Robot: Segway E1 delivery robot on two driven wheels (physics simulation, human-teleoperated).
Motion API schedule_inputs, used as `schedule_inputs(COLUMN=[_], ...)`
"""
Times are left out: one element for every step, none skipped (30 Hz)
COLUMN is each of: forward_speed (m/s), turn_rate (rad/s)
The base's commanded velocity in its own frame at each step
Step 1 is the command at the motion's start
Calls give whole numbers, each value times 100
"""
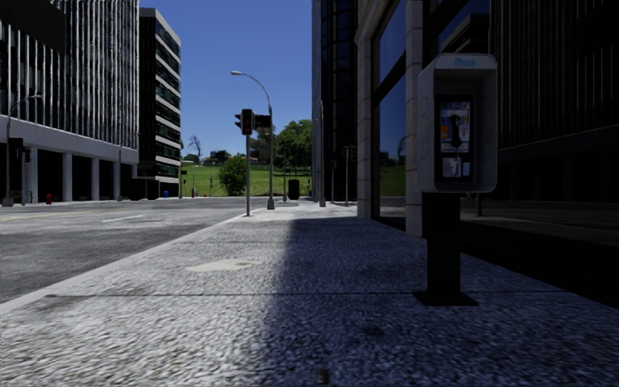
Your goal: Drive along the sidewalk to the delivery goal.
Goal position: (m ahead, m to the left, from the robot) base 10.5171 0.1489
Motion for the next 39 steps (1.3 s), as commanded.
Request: schedule_inputs(forward_speed=[193, 193, 193, 193, 193, 193, 193, 193, 193, 193, 193, 193, 194, 194, 194, 194, 194, 194, 194, 194, 194, 194, 194, 194, 194, 194, 194, 194, 194, 194, 194, 194, 194, 194, 194, 194, 194, 194, 194], turn_rate=[0, 0, 0, 0, 0, 0, 0, 0, 0, 21, 21, 65, 74, 77, 33, 8, 8, 0, 0, 0, 0, 0, 0, 0, 0, 0, 0, 0, 0, 0, 0, 0, 0, 0, 0, 0, 0, 0, 0])
